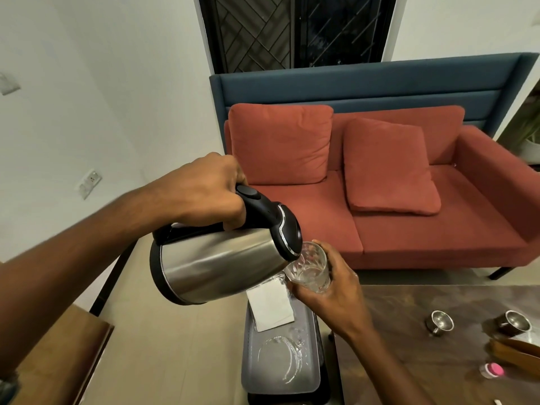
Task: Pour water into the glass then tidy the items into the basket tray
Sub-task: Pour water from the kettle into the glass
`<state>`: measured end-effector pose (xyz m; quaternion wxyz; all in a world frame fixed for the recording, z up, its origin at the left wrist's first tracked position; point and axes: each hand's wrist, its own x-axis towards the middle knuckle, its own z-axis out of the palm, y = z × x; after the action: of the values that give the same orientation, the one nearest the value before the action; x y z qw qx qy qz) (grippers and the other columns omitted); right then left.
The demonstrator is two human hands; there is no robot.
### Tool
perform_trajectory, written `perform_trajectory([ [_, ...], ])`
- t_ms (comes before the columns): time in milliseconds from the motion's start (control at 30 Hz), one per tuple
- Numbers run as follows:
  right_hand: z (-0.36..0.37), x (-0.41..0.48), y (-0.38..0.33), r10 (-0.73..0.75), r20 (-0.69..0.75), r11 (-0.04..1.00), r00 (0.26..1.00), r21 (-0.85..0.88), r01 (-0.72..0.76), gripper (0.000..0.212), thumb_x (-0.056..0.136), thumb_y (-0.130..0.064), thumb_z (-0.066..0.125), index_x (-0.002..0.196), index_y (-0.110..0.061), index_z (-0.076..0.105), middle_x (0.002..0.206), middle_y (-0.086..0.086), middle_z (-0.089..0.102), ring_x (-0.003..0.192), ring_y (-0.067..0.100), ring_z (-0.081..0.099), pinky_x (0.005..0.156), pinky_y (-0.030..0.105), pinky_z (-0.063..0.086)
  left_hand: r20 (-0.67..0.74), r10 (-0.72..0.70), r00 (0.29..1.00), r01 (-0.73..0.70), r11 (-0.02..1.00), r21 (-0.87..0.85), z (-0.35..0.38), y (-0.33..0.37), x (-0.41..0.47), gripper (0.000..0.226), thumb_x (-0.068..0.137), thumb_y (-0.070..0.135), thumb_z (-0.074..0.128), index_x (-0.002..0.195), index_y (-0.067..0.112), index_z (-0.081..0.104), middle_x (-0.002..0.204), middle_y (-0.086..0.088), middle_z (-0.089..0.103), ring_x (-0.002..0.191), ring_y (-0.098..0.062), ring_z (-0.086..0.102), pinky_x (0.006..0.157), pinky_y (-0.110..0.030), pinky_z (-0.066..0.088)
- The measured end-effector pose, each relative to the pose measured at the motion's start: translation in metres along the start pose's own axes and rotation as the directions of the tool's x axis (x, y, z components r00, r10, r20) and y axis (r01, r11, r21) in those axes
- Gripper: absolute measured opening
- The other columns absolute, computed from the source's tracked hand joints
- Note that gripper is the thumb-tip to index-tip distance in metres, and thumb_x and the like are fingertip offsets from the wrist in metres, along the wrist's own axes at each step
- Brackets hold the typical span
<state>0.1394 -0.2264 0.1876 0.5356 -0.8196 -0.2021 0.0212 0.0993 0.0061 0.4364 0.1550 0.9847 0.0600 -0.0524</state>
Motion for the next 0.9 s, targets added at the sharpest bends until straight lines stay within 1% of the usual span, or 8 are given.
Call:
perform_trajectory([
  [133, 0.002, -0.002, -0.003, -0.010, -0.009, 1.000, 1.000, -0.007, 0.010, 0.091, 0.068, -0.055, 0.093, 0.146, -0.045, 0.049, 0.135, -0.020, 0.064, 0.123, 0.006, 0.064, 0.099, 0.040, 0.059, 0.008, 0.001, 1.000, -0.001, 1.000, 0.012, -0.005, 0.003, 0.001, 0.025, 0.042, 0.019, 0.072, 0.063, 0.011, 0.062, 0.047, 0.005, 0.045, 0.049, -0.020, 0.042, 0.048, -0.032, 0.032],
  [267, 0.003, -0.002, -0.005, -0.010, -0.011, 1.000, 1.000, -0.010, 0.010, 0.091, 0.068, -0.058, 0.091, 0.146, -0.045, 0.048, 0.135, -0.021, 0.063, 0.122, 0.005, 0.064, 0.098, 0.039, 0.060, 0.007, -0.006, 1.000, 0.005, 1.000, 0.027, -0.007, 0.007, 0.000, 0.020, 0.048, 0.012, 0.077, 0.064, 0.010, 0.064, 0.048, 0.004, 0.048, 0.050, -0.021, 0.044, 0.048, -0.032, 0.033],
  [400, 0.004, -0.002, -0.006, -0.005, -0.014, 1.000, 1.000, -0.001, 0.005, 0.092, 0.069, -0.058, 0.092, 0.148, -0.042, 0.049, 0.136, -0.019, 0.064, 0.122, 0.006, 0.065, 0.099, 0.040, 0.059, 0.008, -0.010, 1.000, 0.010, 0.999, 0.043, -0.010, 0.009, -0.001, 0.020, 0.050, 0.010, 0.077, 0.067, 0.008, 0.066, 0.050, 0.002, 0.050, 0.051, -0.021, 0.045, 0.048, -0.032, 0.034],
  [600, 0.006, -0.003, -0.005, 0.010, -0.022, 1.000, 1.000, 0.010, -0.009, 0.092, 0.068, -0.058, 0.093, 0.148, -0.041, 0.049, 0.135, -0.018, 0.065, 0.122, 0.007, 0.066, 0.098, 0.040, 0.060, 0.019, 0.000, 1.000, -0.002, 0.998, 0.064, -0.013, 0.011, -0.002, 0.017, 0.052, 0.010, 0.078, 0.064, 0.008, 0.066, 0.050, 0.000, 0.051, 0.050, -0.021, 0.046, 0.047, -0.031, 0.033],
  [767, 0.007, -0.005, -0.007, 0.015, -0.034, 1.000, 0.999, 0.017, -0.014, 0.090, 0.066, -0.056, 0.093, 0.145, -0.045, 0.050, 0.131, -0.020, 0.066, 0.118, 0.005, 0.066, 0.097, 0.040, 0.060, 0.013, 0.004, 1.000, -0.006, 0.996, 0.088, -0.016, 0.016, -0.002, 0.016, 0.053, 0.009, 0.078, 0.064, 0.009, 0.066, 0.046, 0.004, 0.048, 0.050, -0.019, 0.045, 0.046, -0.029, 0.031],
  [900, 0.007, -0.004, -0.010, 0.010, -0.030, 1.000, 1.000, 0.021, -0.009, 0.090, 0.067, -0.054, 0.094, 0.145, -0.042, 0.051, 0.130, -0.018, 0.068, 0.117, 0.006, 0.067, 0.096, 0.040, 0.060, 0.026, 0.008, 1.000, -0.011, 0.996, 0.090, -0.017, 0.017, -0.001, 0.014, 0.054, 0.008, 0.078, 0.063, 0.008, 0.067, 0.045, 0.004, 0.048, 0.048, -0.017, 0.045, 0.043, -0.027, 0.030],
])
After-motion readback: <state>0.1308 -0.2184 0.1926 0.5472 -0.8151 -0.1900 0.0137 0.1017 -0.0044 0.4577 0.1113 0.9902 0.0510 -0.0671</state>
